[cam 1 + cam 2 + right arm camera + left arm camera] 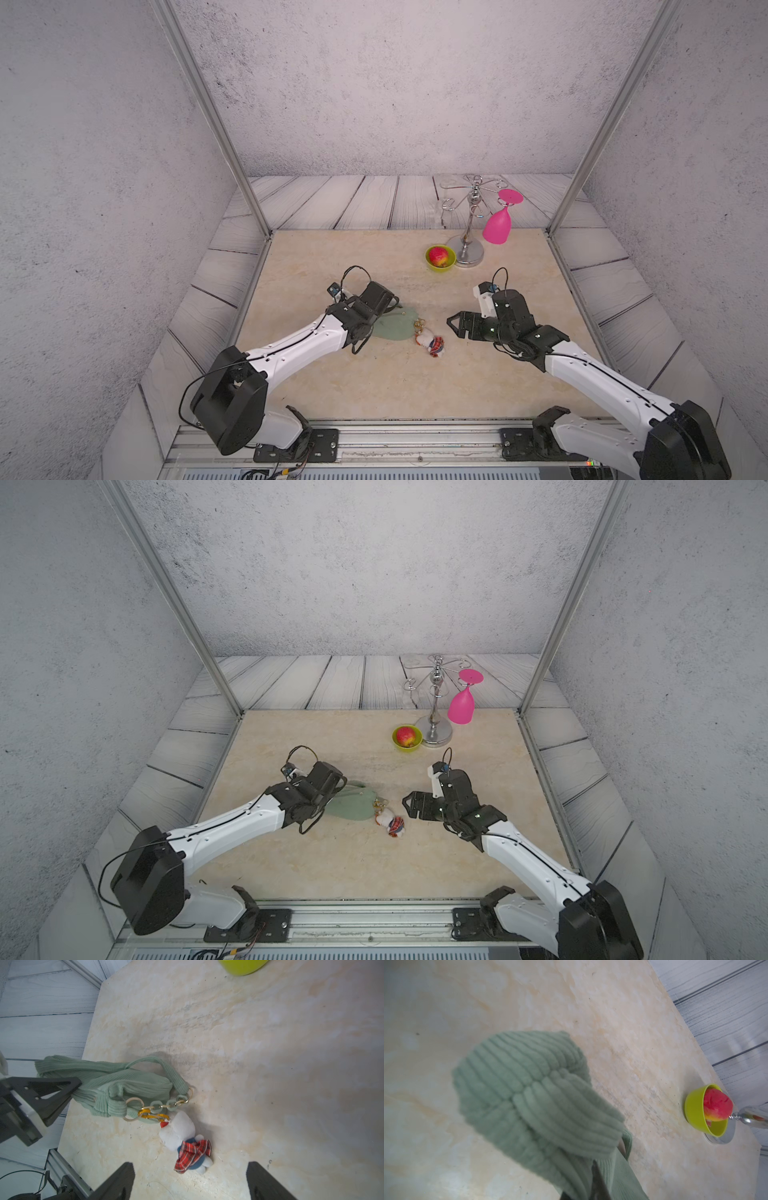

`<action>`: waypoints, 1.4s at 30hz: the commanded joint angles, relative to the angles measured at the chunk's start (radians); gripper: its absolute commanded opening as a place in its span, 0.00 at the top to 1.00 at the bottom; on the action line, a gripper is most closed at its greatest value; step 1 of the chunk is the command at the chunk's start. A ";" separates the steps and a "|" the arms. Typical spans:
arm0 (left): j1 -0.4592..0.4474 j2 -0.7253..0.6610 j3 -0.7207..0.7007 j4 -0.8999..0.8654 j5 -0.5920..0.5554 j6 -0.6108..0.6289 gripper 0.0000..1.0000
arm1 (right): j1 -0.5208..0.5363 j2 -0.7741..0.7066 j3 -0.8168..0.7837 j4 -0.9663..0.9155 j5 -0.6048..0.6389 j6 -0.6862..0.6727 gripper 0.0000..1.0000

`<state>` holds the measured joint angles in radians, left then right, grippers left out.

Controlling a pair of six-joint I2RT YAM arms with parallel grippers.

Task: Remove the decoration from the bag
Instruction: Pick up the bag from the center of the board.

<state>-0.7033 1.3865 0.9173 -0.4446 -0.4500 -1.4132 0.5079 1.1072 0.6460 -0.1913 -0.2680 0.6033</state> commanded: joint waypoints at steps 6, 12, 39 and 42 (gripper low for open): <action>0.053 -0.104 -0.049 0.001 -0.015 0.189 0.48 | 0.032 0.080 0.020 0.127 -0.065 -0.023 0.12; 0.053 -0.189 -0.049 -0.016 0.026 0.305 0.16 | 0.037 0.140 0.014 0.175 -0.085 -0.026 0.13; -0.025 -0.260 -0.206 0.290 0.499 0.339 0.14 | 0.134 0.430 -0.013 0.410 -0.106 0.053 0.33; -0.049 -0.255 -0.231 0.354 0.490 0.322 0.18 | 0.133 0.434 -0.013 0.411 -0.104 0.053 0.34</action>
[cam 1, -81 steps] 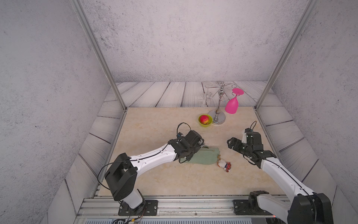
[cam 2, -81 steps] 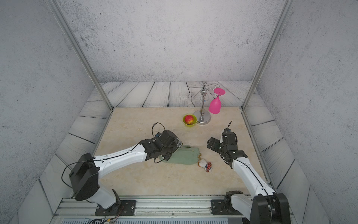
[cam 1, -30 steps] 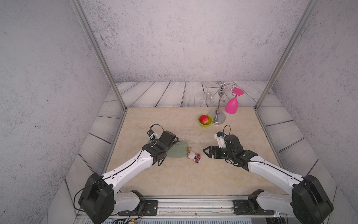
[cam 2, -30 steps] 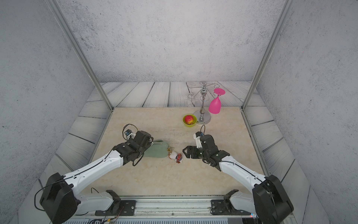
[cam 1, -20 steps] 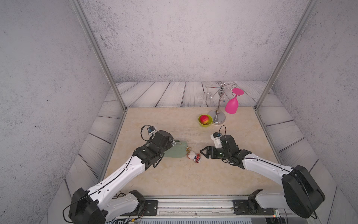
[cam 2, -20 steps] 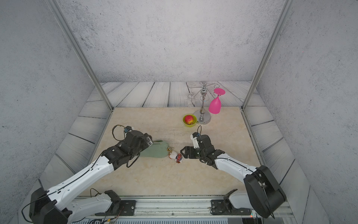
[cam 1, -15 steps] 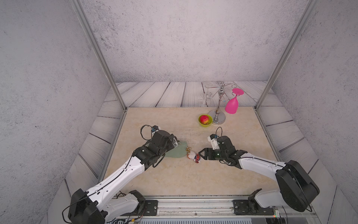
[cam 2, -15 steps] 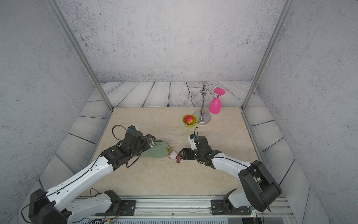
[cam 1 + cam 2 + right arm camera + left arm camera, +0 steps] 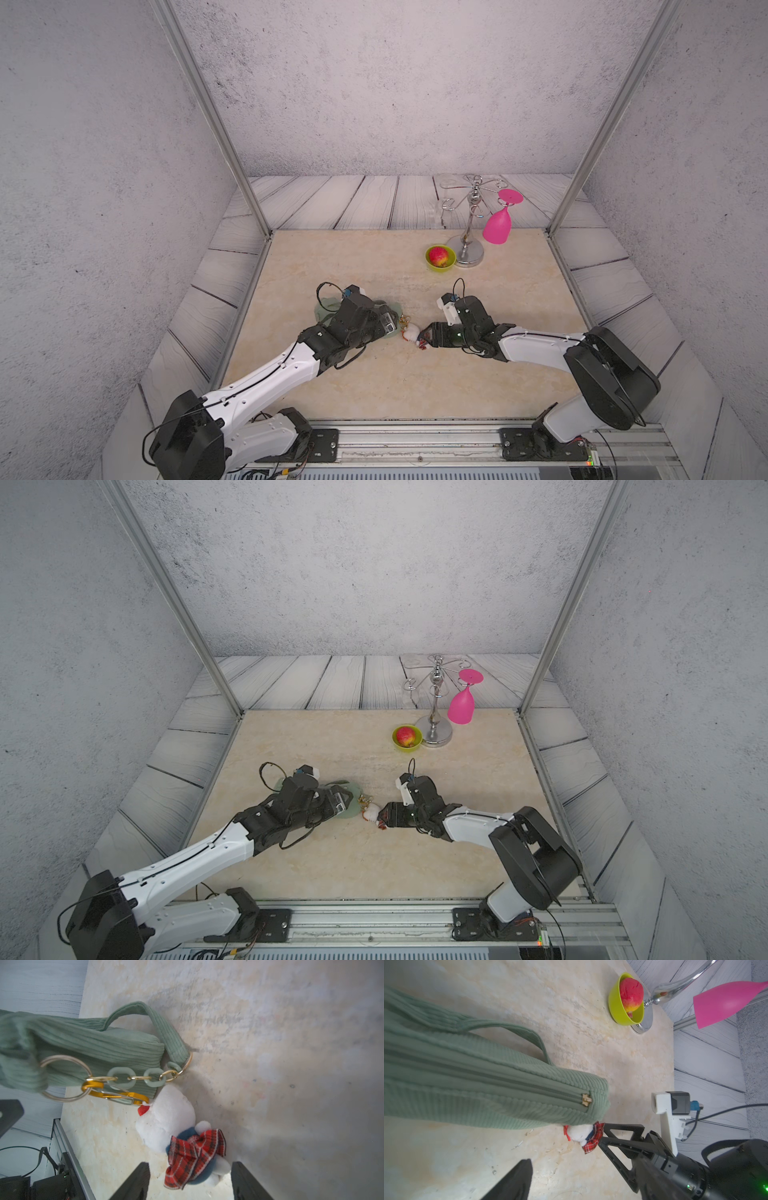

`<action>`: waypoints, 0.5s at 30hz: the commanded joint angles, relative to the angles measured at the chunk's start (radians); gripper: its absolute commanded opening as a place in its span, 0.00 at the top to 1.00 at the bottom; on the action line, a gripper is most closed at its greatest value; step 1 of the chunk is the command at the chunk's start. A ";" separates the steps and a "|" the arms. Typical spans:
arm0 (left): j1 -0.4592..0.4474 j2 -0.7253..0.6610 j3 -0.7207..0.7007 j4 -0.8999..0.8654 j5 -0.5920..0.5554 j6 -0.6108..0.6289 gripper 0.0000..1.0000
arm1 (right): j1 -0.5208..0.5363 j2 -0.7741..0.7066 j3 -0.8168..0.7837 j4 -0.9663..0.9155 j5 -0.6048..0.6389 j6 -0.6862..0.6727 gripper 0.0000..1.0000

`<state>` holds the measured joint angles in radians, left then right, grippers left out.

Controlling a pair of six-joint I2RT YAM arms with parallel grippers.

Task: Remove the decoration from the bag
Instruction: Pick up the bag from the center of the board.

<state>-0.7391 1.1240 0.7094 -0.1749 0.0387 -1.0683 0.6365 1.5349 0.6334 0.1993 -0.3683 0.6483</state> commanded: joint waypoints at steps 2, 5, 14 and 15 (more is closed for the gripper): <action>-0.026 0.010 -0.034 0.115 -0.004 -0.025 0.20 | 0.005 0.001 -0.003 0.016 0.000 0.007 0.33; -0.040 0.022 -0.043 0.145 -0.014 -0.019 0.23 | 0.006 -0.020 -0.007 -0.003 0.011 0.002 0.29; -0.055 0.115 -0.045 0.262 -0.022 0.024 0.32 | 0.005 -0.101 -0.008 -0.099 0.077 -0.029 0.23; -0.055 0.128 -0.042 0.274 -0.021 0.029 0.32 | 0.005 -0.109 -0.008 -0.108 0.084 -0.031 0.22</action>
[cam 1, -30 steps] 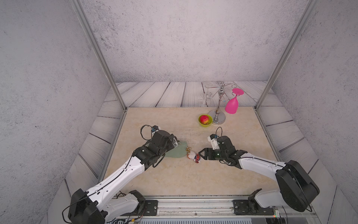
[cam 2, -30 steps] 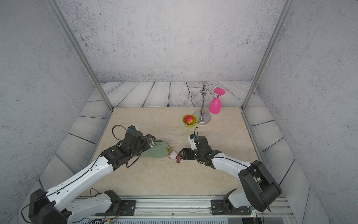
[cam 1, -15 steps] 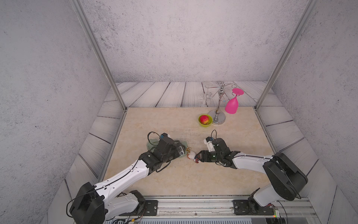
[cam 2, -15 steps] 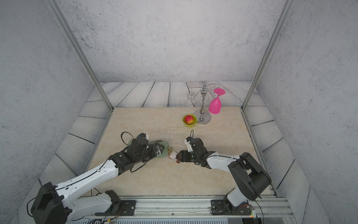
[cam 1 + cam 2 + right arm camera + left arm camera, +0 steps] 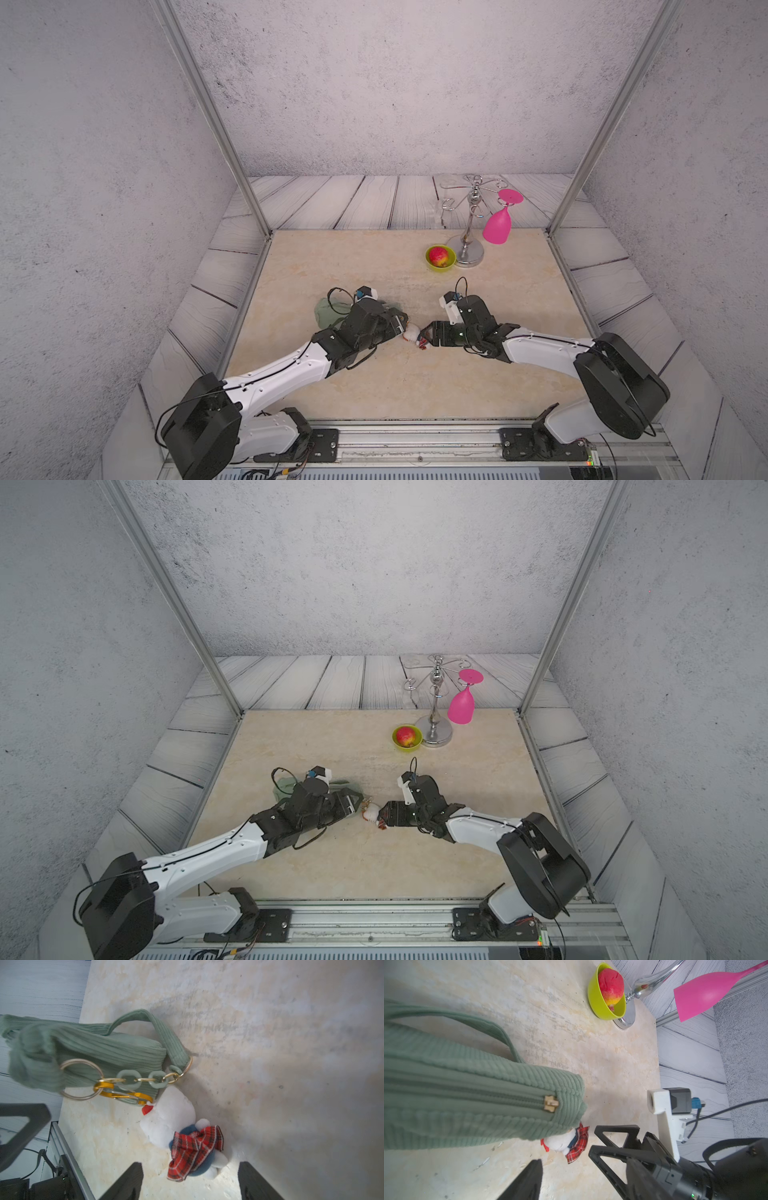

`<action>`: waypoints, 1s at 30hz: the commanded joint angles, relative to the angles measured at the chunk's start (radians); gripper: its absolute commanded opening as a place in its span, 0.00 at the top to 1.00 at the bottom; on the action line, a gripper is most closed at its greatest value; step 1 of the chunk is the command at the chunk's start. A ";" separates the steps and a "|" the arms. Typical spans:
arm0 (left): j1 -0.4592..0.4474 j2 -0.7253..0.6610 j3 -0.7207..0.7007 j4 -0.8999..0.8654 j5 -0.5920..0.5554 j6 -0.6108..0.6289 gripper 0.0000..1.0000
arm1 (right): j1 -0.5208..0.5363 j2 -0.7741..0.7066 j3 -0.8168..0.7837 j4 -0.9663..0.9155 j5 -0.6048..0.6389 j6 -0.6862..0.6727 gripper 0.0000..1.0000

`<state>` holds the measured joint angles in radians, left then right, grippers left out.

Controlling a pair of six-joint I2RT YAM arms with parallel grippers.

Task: Remove the decoration from the bag
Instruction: Pick up the bag from the center of the board.

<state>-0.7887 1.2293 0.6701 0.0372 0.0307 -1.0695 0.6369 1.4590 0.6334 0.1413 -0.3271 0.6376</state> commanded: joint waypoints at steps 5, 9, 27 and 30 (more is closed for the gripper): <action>-0.005 0.078 0.021 0.091 -0.028 0.062 0.38 | 0.004 -0.066 -0.014 -0.079 0.061 -0.024 0.21; -0.005 0.110 0.032 0.103 -0.048 0.076 0.41 | 0.005 -0.078 -0.018 -0.091 0.072 -0.024 0.21; -0.005 0.199 0.064 0.172 -0.107 0.126 0.69 | 0.005 -0.110 -0.027 -0.118 0.084 -0.028 0.20; -0.004 0.202 0.069 0.176 -0.105 0.127 0.76 | 0.004 -0.113 -0.029 -0.120 0.085 -0.027 0.20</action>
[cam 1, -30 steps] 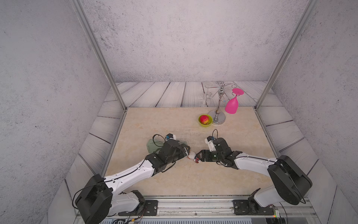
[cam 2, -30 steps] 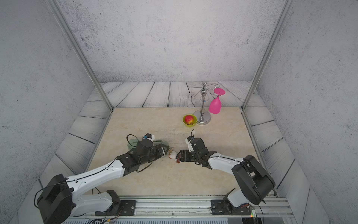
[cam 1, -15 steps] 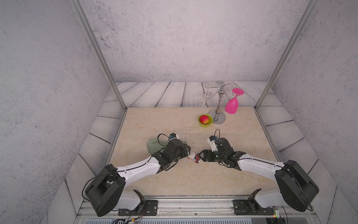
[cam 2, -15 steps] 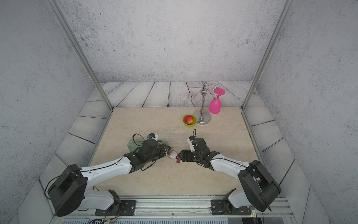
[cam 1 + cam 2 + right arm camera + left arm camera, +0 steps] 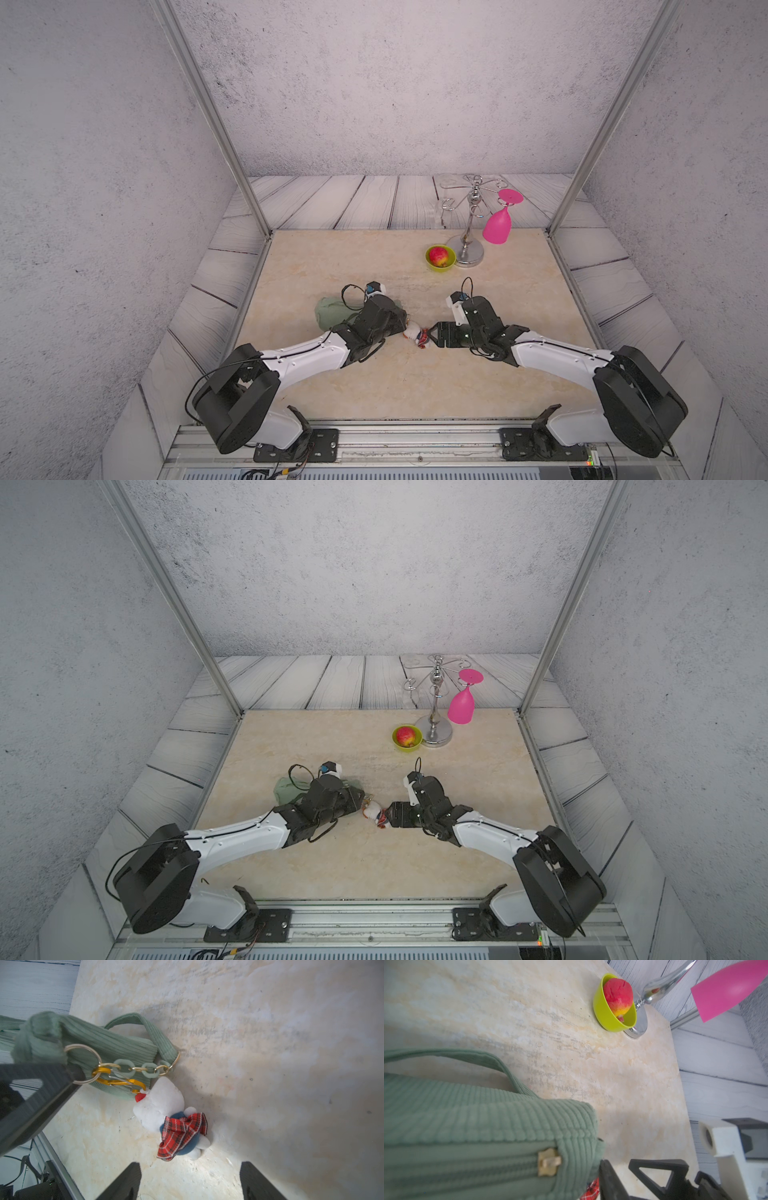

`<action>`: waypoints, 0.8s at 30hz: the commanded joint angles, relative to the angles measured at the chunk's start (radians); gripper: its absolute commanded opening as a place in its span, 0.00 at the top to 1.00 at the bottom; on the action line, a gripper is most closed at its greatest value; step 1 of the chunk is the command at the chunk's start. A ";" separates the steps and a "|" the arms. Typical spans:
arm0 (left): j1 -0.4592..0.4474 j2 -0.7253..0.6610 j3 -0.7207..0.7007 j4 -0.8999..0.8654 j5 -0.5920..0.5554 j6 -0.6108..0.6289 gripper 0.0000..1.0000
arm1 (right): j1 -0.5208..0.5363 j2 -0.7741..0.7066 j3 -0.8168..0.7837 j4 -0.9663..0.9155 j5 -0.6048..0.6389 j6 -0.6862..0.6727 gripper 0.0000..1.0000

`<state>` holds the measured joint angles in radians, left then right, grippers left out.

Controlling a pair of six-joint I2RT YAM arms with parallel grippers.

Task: Remove the decoration from the bag
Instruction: Pick up the bag from the center of the board.

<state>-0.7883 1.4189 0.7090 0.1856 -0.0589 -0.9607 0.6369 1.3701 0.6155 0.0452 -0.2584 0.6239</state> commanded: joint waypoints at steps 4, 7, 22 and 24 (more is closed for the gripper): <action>-0.005 0.014 0.036 0.026 -0.016 0.023 0.84 | 0.005 -0.030 -0.010 -0.029 0.015 -0.014 0.20; -0.005 0.015 0.047 0.006 -0.018 0.024 0.89 | 0.006 -0.037 -0.005 -0.040 0.016 -0.018 0.20; 0.038 -0.068 0.025 -0.005 0.126 0.048 1.00 | 0.001 -0.102 0.104 -0.152 0.022 -0.072 0.18; 0.055 -0.085 0.014 -0.001 0.174 0.057 1.00 | 0.000 -0.109 0.125 -0.160 0.010 -0.072 0.18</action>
<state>-0.7528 1.3739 0.7334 0.1635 0.0391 -0.9371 0.6365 1.2903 0.6987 -0.0803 -0.2516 0.5755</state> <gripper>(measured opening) 0.072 0.821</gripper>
